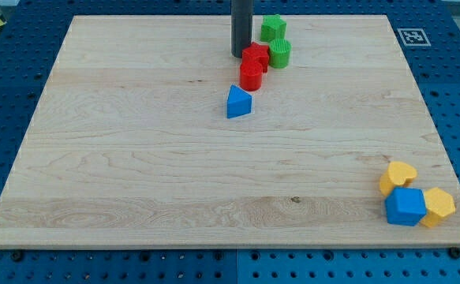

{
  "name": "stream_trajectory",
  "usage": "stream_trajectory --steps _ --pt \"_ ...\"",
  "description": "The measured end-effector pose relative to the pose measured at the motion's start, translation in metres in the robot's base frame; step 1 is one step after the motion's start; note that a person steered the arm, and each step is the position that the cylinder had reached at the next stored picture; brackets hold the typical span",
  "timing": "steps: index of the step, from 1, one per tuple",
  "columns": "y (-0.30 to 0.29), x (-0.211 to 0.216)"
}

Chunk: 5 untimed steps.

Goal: Push the red star along with the red circle to the blue triangle

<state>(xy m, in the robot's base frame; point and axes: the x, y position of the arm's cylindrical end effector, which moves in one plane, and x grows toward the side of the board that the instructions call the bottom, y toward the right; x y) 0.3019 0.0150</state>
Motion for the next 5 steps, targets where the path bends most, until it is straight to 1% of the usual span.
stream_trajectory --steps 1,2,3,4,5 --pt "0.0 0.016" --pt "-0.017 0.015" --pt "-0.032 -0.014" --pt "-0.032 -0.029" --pt "-0.008 -0.033"
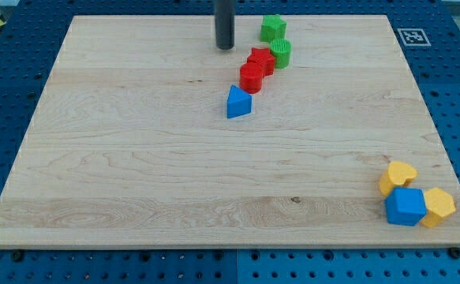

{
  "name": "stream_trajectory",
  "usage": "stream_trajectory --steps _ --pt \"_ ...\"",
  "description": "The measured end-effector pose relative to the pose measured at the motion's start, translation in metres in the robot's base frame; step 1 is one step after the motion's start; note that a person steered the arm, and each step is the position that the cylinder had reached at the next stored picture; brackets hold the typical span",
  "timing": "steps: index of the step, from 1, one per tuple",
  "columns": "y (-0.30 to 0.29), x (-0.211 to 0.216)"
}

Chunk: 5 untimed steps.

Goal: Push the red star along with the red circle to the blue triangle

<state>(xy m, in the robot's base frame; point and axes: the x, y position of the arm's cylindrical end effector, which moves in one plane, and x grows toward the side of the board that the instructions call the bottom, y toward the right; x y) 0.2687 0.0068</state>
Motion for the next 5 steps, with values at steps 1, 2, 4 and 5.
stream_trajectory --steps 1,2,4,5 --pt "0.065 -0.003" --pt "0.07 0.02" --pt "0.025 0.059" --pt "0.022 0.061"
